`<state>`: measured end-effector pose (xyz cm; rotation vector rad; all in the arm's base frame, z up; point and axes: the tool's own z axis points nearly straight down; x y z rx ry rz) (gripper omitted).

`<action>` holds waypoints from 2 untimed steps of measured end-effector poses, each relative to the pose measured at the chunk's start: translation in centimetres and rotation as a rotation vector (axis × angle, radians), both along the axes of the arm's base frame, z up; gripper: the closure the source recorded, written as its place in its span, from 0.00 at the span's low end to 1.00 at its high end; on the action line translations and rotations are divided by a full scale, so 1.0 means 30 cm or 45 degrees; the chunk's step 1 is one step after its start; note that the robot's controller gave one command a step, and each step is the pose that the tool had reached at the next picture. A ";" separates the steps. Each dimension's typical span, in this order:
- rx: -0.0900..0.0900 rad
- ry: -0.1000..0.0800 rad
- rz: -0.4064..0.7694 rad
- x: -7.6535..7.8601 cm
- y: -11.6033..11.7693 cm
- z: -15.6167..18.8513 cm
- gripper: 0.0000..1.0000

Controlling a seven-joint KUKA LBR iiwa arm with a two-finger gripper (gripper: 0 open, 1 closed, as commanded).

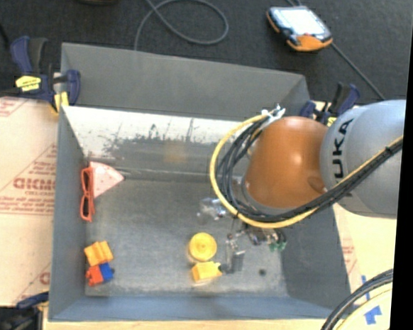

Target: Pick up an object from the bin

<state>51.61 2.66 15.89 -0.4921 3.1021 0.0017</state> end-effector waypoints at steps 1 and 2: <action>-0.002 -0.002 0.260 0.002 -0.045 -0.053 0.00; -0.001 -0.003 0.555 0.029 -0.025 -0.300 0.00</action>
Offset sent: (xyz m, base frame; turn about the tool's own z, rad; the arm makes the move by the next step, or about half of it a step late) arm 0.0078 -0.0064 -0.0889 -0.4380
